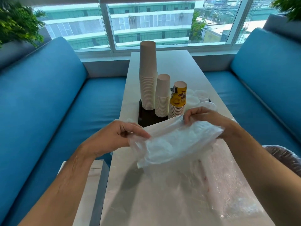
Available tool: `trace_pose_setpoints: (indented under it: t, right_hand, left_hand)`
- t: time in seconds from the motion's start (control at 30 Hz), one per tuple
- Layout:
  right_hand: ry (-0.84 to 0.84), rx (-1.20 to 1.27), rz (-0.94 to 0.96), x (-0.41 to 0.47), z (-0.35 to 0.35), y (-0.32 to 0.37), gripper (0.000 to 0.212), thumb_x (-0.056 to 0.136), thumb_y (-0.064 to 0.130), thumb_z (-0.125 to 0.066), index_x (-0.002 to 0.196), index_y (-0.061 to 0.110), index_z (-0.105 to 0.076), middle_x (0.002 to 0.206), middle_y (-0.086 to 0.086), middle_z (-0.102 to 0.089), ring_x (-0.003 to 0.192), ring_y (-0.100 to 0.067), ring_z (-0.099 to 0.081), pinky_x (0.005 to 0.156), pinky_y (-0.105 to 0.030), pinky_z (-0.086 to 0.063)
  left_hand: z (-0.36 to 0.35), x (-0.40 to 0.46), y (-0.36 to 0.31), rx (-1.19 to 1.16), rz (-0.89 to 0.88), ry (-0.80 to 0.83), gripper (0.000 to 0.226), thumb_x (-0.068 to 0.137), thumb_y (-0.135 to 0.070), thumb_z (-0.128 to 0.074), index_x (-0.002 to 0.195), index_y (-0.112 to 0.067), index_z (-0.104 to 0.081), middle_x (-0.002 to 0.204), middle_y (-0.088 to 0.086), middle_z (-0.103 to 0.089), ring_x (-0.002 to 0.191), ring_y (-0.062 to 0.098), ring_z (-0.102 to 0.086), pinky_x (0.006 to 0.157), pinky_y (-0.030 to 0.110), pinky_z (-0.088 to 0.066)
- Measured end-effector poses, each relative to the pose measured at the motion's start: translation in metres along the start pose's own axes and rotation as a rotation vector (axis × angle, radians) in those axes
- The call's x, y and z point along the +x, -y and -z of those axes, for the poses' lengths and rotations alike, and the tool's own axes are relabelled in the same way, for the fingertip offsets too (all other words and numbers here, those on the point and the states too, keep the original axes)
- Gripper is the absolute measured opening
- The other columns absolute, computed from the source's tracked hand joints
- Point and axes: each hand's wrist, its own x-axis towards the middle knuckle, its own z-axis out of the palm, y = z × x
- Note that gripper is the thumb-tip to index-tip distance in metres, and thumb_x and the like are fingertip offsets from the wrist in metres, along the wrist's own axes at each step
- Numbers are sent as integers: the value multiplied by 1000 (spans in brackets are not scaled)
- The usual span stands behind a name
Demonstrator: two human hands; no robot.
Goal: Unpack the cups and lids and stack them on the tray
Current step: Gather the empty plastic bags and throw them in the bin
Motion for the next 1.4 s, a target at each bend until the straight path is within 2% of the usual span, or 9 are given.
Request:
trace_pose_setpoints:
  t: [0.17, 0.33, 0.43, 0.53, 0.67, 0.77, 0.97, 1.2, 1.4]
  right_hand:
    - [23, -95, -9, 6, -8, 14, 54, 96, -13, -36, 65, 13, -71, 81, -6, -68, 73, -14, -65, 74, -25, -58]
    - [118, -201, 32, 12, -21, 29, 46, 99, -12, -39, 78, 12, -72, 83, 5, -71, 78, -7, -66, 73, -19, -53]
    - [-72, -2, 67, 10, -27, 25, 23, 104, 14, -46, 100, 17, -69, 98, 2, -72, 94, -16, -66, 73, -19, -56]
    - [-195, 476, 0, 5, -31, 3, 56, 100, 60, -35, 108, 20, -73, 103, -6, -76, 91, -21, -74, 79, -34, -57]
    - [-200, 722, -16, 1, -64, -29, 84, 99, 69, -19, 77, 19, -84, 91, -9, -78, 79, -21, -77, 60, -32, -61]
    - [-137, 798, -46, -3, -69, -45, 85, 83, 81, -31, 103, 15, -81, 119, -17, -72, 104, -32, -72, 81, -45, -62]
    - [-38, 435, -82, -3, -50, -40, 40, 86, 13, -65, 125, 3, -66, 119, -19, -71, 100, -28, -73, 87, -41, -61]
    - [-42, 387, -31, -6, -42, -37, 27, 86, 6, -62, 108, -8, -69, 98, -16, -75, 82, -19, -75, 77, -30, -62]
    - [-37, 354, -50, -9, -41, -31, 26, 85, 6, -62, 108, -5, -70, 101, -15, -74, 85, -19, -75, 82, -32, -62]
  left_hand:
    - [1, 3, 0, -568, 166, 295, 51, 64, -29, -78, 111, -8, -77, 124, 12, -69, 110, 27, -66, 88, 31, -57]
    - [-33, 27, -8, -378, 204, 256, 27, 87, -13, -76, 113, -20, -77, 119, 10, -72, 102, 25, -71, 87, 35, -61]
    - [-49, 33, -8, -454, 183, 124, 35, 81, 1, -71, 110, -17, -78, 119, 6, -73, 105, 27, -71, 83, 36, -61]
    - [-57, 34, -3, -530, 160, -68, 36, 75, -5, -76, 107, -22, -80, 123, 3, -72, 108, 25, -71, 86, 40, -61]
    - [-67, 38, 6, -441, 162, -302, 39, 73, -12, -83, 107, -31, -79, 124, -1, -71, 112, 26, -68, 93, 46, -58]
    - [-69, 39, 11, -322, 164, -428, 44, 74, -13, -87, 110, -36, -77, 123, -5, -69, 110, 20, -68, 93, 43, -59]
    - [-67, 34, 18, -149, 160, -507, 50, 76, -17, -87, 116, -42, -72, 121, -8, -69, 104, 17, -70, 87, 41, -61]
    - [-64, 26, 18, -584, 155, -541, 57, 88, -10, -73, 136, -29, -50, 107, 7, -77, 94, 21, -74, 70, 33, -59]
    - [-63, 21, 16, -680, 303, -300, 28, 93, -15, -67, 120, -8, -68, 109, 10, -76, 86, 19, -75, 66, 29, -60]
